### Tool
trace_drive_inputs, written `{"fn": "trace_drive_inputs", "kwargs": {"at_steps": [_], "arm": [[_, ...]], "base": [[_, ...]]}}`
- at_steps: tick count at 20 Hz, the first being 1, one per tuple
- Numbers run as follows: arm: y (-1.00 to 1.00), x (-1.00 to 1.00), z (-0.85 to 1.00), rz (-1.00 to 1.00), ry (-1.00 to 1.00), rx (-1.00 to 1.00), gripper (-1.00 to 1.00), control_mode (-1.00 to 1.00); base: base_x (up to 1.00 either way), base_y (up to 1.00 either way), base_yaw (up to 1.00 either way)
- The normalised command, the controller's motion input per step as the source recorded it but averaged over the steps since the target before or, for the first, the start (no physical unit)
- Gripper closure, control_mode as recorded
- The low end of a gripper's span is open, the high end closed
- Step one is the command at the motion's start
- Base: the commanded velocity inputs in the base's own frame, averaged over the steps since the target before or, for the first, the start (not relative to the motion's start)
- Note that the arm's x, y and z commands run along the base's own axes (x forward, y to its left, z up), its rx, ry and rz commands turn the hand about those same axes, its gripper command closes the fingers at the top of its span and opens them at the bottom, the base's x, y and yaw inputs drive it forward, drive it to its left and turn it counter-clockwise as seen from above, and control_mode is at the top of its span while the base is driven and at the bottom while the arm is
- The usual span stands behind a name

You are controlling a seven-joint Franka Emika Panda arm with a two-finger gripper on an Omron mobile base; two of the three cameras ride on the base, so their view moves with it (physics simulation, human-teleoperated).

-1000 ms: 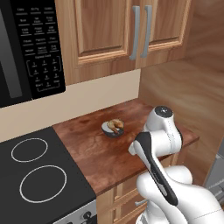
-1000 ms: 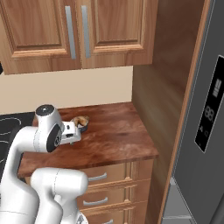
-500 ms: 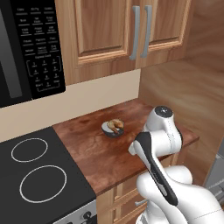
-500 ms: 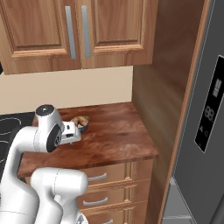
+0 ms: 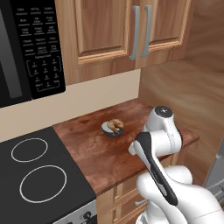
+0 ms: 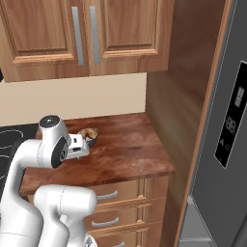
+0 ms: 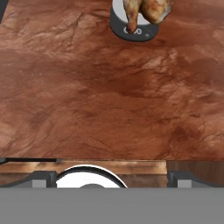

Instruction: Take the chicken drumstick from the fridge and place it on the digital scale on the counter by the fridge. Wait a few seconds for a reading, then move it to the plate on the dining counter.

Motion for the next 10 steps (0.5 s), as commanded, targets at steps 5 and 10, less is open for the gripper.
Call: {"fn": "trace_drive_inputs", "kwargs": {"at_steps": [5,10], "arm": [[0.00,0.00,0.00,0.00,0.00,0.00,-1.00,-1.00],[0.00,0.00,0.00,0.00,0.00,0.00,-1.00,-1.00]], "base": [[0.00,0.00,0.00],[0.00,0.00,0.00]]}}
